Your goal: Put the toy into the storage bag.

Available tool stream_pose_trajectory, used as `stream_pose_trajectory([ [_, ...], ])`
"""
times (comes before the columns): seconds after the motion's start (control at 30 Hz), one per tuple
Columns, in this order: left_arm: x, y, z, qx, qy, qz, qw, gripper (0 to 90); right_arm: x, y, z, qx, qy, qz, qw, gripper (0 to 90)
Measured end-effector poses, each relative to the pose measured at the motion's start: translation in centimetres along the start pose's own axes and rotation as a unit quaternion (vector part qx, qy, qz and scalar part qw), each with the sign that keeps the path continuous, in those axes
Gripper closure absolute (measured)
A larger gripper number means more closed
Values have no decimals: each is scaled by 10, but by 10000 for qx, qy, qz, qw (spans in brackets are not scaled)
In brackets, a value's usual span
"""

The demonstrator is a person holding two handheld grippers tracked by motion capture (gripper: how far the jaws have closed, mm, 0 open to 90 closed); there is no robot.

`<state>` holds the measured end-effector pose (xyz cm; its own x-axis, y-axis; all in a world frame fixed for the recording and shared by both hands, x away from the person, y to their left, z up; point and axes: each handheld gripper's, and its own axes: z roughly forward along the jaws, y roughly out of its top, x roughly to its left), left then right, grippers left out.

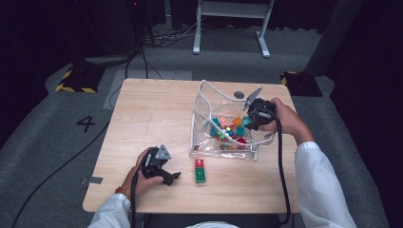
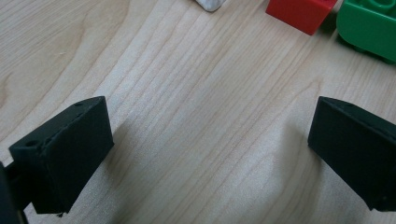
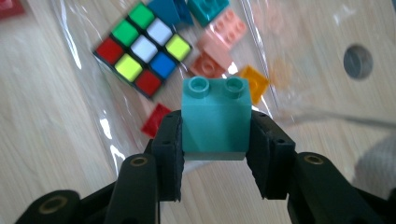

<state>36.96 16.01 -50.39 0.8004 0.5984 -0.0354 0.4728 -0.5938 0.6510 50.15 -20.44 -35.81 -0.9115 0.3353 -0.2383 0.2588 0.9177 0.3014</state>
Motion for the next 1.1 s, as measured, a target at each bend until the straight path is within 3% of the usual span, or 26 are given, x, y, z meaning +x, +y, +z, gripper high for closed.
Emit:
stream_pose_trajectory([
  [0.2, 0, 0, 0, 5, -1, 6, 10000, 0, -3, -15, -4, 229, -90, 121, 9996, 590],
  [0.37, 0, 0, 0, 19, -8, -30, 10000, 0, -1, -22, -1, 420, -200, 63, 9989, 590],
  [0.5, 0, 1, 0, 26, 22, 24, 10000, 0, 0, -23, -4, 179, -227, 95, 9995, 585],
  [0.73, 0, 1, 0, 26, 21, 24, 10000, 0, 0, -27, -18, -620, -165, 294, 9975, 527],
  [0.87, 0, 1, 0, 24, 21, 19, 10000, 0, 0, -32, -28, -1140, -199, 420, 9924, 489],
  [0.97, 0, 1, 0, 25, 22, 23, 10000, 0, 2, -38, -40, -1598, -237, 557, 9853, 427],
  [1.0, 0, 1, 0, 27, 22, 24, 10000, 0, 5, -40, -45, -1751, -263, 700, 9817, 410],
  [1.1, 0, 1, 0, 24, 22, 20, 10000, 0, 8, -46, -53, -2057, -395, 833, 9743, 329],
])
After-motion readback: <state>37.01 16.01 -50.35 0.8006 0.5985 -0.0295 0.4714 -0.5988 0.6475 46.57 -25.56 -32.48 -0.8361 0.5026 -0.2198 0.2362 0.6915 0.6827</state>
